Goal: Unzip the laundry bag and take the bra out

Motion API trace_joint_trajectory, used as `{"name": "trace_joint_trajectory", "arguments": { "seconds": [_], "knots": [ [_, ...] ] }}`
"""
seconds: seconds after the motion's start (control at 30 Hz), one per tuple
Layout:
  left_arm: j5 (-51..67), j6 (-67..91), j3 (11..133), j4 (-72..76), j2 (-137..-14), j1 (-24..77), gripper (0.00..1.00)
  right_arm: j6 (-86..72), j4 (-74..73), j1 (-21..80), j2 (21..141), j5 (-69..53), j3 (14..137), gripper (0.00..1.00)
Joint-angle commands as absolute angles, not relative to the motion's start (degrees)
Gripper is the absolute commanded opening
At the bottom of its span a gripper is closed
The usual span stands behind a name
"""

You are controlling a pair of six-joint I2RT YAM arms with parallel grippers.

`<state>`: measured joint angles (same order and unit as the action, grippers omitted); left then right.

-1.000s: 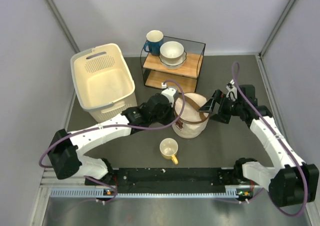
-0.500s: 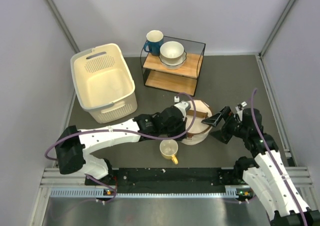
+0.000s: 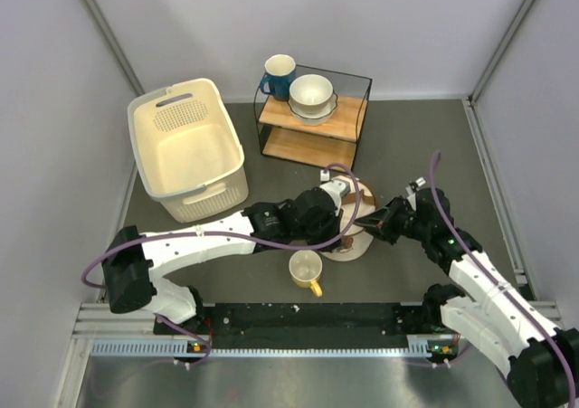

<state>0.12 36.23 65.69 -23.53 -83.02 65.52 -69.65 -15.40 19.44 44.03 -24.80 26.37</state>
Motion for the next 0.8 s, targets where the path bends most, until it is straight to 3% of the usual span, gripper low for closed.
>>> {"name": "trace_joint_trajectory", "arguments": {
  "seconds": [0.0,0.17,0.5,0.77],
  "knots": [
    [-2.45,34.89,67.5,-27.59,-80.16,65.22,0.0,-66.9,-10.46,19.78,47.98,-22.32,29.08,0.0],
    [-6.15,31.73,65.39,-28.74,-76.29,61.79,0.0,-62.58,-12.13,17.41,51.41,-25.83,31.81,0.0],
    [-0.7,26.63,62.75,-29.53,-72.6,48.7,0.0,-46.51,-17.58,12.57,56.68,-39.01,36.82,0.0],
    [-0.52,22.68,61.79,-27.07,-74.27,46.05,0.0,-37.62,-26.19,12.57,56.78,-37.18,40.78,0.0]
  ]
}}
